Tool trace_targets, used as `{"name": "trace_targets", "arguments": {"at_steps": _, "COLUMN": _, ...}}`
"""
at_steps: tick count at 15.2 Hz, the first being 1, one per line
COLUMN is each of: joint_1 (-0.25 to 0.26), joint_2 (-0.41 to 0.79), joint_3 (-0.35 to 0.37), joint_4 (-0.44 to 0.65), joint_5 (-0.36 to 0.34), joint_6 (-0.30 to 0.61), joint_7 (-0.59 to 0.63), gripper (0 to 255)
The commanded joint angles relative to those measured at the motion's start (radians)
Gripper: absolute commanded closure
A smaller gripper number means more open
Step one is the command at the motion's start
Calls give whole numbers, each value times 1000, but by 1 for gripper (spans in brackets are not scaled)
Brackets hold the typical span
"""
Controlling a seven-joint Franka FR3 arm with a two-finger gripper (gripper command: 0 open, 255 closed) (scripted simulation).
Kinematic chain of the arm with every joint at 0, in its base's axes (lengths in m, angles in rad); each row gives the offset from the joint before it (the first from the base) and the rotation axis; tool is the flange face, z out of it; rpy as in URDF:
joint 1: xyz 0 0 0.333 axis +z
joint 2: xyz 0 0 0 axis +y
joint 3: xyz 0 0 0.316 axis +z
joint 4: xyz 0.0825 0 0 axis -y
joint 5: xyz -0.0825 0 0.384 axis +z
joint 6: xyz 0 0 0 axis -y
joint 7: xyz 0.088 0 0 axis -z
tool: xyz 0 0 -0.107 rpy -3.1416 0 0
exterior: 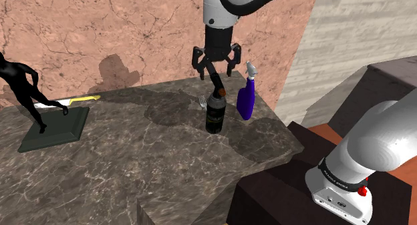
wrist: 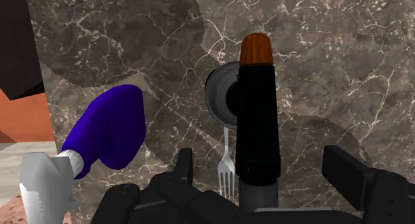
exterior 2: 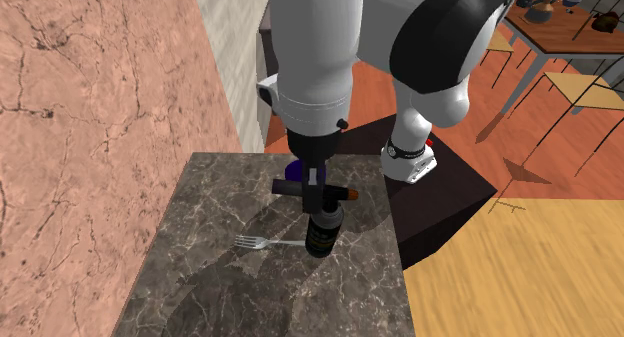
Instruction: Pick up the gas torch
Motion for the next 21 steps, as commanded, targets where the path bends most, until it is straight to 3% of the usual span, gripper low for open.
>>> {"name": "trace_targets", "arguments": {"at_steps": 1, "joint_1": 1, "joint_2": 3, "joint_3": 3, "joint_4": -23, "joint_5": 0, "joint_6": 27, "joint_7": 2, "gripper": 0}}
{"name": "trace_targets", "arguments": {"at_steps": 4, "joint_1": 2, "joint_2": 5, "joint_3": 5, "joint_4": -43, "joint_5": 1, "joint_6": 48, "joint_7": 2, "gripper": 0}}
{"name": "trace_targets", "arguments": {"at_steps": 5, "joint_1": 2, "joint_2": 4, "joint_3": 5, "joint_4": -44, "joint_5": 1, "joint_6": 48, "joint_7": 1, "gripper": 255}}
{"name": "trace_targets", "arguments": {"at_steps": 14, "joint_1": 2, "joint_2": 5, "joint_3": 5, "joint_4": -43, "joint_5": 1, "joint_6": 48, "joint_7": 2, "gripper": 255}}
{"name": "trace_targets", "arguments": {"at_steps": 21, "joint_1": -2, "joint_2": 1, "joint_3": -2, "joint_4": 47, "joint_5": -2, "joint_6": -46, "joint_7": 4, "gripper": 255}}
